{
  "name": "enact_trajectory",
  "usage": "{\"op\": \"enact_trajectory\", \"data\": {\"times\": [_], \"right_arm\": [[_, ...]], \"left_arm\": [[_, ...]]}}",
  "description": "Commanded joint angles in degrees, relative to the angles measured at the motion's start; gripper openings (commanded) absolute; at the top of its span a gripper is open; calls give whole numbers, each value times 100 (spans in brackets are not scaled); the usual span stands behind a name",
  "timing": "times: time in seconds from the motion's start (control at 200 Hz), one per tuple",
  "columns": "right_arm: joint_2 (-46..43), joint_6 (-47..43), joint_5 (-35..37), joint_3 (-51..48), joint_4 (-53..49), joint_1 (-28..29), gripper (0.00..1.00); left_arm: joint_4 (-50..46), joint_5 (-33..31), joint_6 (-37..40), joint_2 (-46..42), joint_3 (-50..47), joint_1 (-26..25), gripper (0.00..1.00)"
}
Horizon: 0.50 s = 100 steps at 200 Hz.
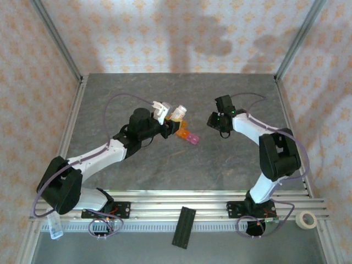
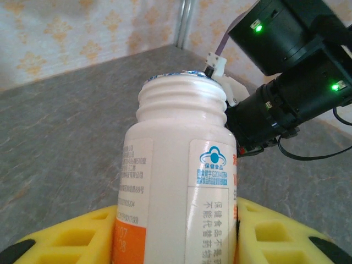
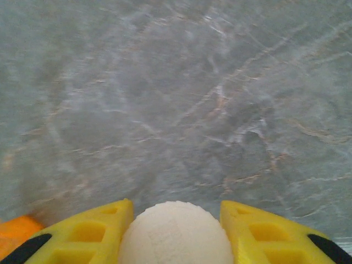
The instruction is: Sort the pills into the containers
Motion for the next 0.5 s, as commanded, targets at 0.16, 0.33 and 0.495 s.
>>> {"op": "enact_trajectory", "data": {"times": [0.16,0.33,0.495], "right_arm": [[690,11,1008,548,-516,-18,39],[936,12,1063,653,-549,-19,43],[1080,-23,1094,748,-624,-19,49]], "left_arm": [[15,-660,123,-381,-333,51,0],[-56,-715,132,-476,-376,49,0],[-35,-712,111,-482,-412,49,0]]}}
